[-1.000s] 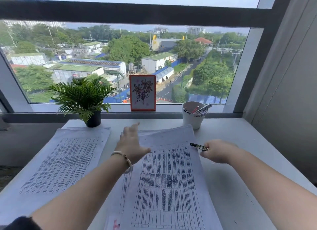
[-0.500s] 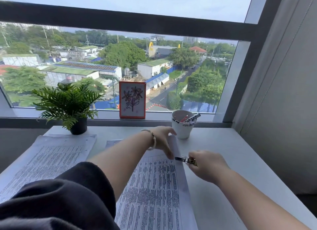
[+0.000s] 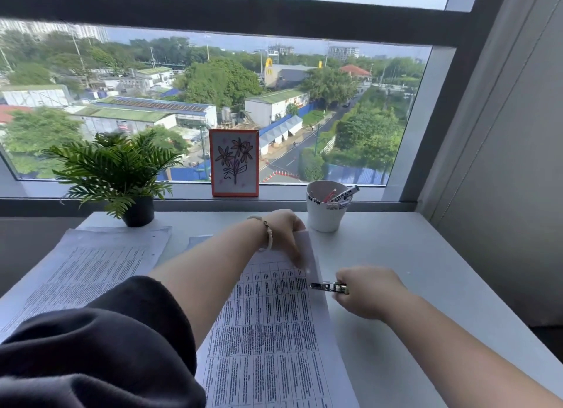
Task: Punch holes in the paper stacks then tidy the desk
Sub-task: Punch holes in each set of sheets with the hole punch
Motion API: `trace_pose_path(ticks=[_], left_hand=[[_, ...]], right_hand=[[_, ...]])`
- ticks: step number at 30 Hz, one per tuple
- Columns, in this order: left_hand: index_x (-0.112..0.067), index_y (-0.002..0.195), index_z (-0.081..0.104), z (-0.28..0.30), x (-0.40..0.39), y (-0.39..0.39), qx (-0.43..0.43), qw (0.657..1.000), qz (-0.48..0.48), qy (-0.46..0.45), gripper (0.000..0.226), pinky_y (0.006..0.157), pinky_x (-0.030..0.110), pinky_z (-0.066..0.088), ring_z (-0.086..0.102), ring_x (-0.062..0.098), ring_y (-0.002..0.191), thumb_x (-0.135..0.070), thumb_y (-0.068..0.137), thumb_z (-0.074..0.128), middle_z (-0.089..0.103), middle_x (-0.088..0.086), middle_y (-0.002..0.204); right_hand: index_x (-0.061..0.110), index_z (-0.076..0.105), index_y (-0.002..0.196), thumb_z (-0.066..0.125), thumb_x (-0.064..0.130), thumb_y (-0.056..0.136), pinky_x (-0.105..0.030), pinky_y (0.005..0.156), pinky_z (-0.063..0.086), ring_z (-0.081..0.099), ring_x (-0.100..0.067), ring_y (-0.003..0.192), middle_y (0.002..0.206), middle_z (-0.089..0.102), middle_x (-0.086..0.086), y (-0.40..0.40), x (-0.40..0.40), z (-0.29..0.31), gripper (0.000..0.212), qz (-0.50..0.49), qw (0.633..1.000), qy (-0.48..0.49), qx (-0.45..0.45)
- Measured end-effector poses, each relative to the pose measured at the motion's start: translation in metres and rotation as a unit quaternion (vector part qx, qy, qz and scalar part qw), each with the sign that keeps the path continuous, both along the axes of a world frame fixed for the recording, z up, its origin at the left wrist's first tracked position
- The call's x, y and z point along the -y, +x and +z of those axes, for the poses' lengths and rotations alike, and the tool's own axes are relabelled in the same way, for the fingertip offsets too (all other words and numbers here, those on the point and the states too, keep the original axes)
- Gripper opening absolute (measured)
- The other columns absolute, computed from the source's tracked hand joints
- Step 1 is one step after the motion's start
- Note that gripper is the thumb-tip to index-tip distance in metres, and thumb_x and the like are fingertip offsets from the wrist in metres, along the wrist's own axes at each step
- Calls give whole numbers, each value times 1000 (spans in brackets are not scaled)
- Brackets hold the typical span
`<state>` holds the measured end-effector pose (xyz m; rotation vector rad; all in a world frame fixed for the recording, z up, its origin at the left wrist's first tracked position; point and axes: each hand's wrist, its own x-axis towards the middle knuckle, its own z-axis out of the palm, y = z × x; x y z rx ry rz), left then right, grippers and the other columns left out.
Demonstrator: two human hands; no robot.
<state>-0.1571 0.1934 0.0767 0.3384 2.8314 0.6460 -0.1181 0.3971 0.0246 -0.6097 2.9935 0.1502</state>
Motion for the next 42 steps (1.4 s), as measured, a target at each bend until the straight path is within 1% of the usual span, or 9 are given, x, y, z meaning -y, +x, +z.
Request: trace_pose_path(ticks=[9, 13, 17, 22, 25, 28, 32, 39, 42], left_hand=[[-25, 57, 59, 3, 5, 3, 10, 1000, 17, 11, 31, 55, 19, 42, 55, 6, 60, -24, 54, 90, 60, -11, 61], [-27, 62, 64, 0, 5, 1, 17, 1000, 16, 0, 29, 65, 27, 53, 62, 12, 70, -31, 50, 90, 66, -10, 66], [-22, 67, 68, 2, 5, 1, 29, 1000, 0, -10, 28, 69, 30, 55, 62, 12, 71, -29, 53, 90, 69, -5, 72], [-25, 73, 69, 8, 6, 3, 25, 1000, 12, -6, 31, 75, 32, 58, 67, 17, 84, -33, 52, 91, 72, -3, 83], [-24, 110, 63, 13, 2, 2, -25, 996, -13, -80, 60, 87, 30, 50, 60, 19, 105, -37, 57, 88, 64, -4, 108], [-37, 141, 32, 9, -9, 13, -156, 946, -129, -252, 91, 113, 47, 24, 33, 21, 136, -48, 65, 80, 39, -5, 143], [-46, 133, 45, -1, -29, 34, -168, 881, -286, -339, 52, 105, 60, -22, 7, 17, 146, -48, 84, 62, 37, -17, 146], [-33, 106, 63, 1, -39, 40, -81, 898, -270, -338, 36, 111, 52, 6, 50, 13, 114, -58, 81, 61, 66, -12, 105], [-30, 97, 67, 1, -41, 38, -86, 902, -254, -337, 29, 92, 38, 23, 53, 10, 87, -53, 80, 65, 63, -13, 87]], right_hand=[[22, 55, 81, 52, 36, 85, -27, 63, 40, 58, -23, 83, 86, 62, 1, 13, -14, 7, 15, -83, 980, -90, 158], [3, 64, 99, 64, 20, 89, -37, 74, 50, 68, -21, 77, 87, 72, -11, 19, -17, 19, 20, -167, 820, -427, 342], [-2, 63, 111, 72, 17, 80, -37, 74, 57, 69, -26, 92, 103, 66, -16, 27, -13, 24, 38, -138, 743, -458, 468], [-1, 65, 114, 70, 17, 82, -42, 76, 55, 66, -28, 88, 99, 61, -19, 31, 1, 19, 37, -138, 783, -402, 454], [-3, 66, 114, 70, 17, 77, -40, 74, 56, 68, -26, 86, 98, 66, -20, 34, 3, 21, 43, -128, 768, -427, 459], [-3, 68, 108, 72, 24, 63, -42, 75, 49, 68, -29, 88, 98, 71, -21, 35, 4, 20, 53, -128, 794, -411, 430], [9, 72, 100, 73, 31, 56, -42, 74, 30, 64, -32, 87, 94, 73, -18, 38, 5, 12, 49, -135, 803, -408, 413], [19, 75, 93, 74, 33, 56, -41, 75, 27, 62, -30, 84, 91, 73, -14, 51, 1, 2, 40, -141, 783, -450, 407], [13, 70, 93, 69, 35, 68, -34, 71, 37, 63, -25, 79, 84, 71, -8, 47, -11, 13, 33, -143, 842, -402, 332]])
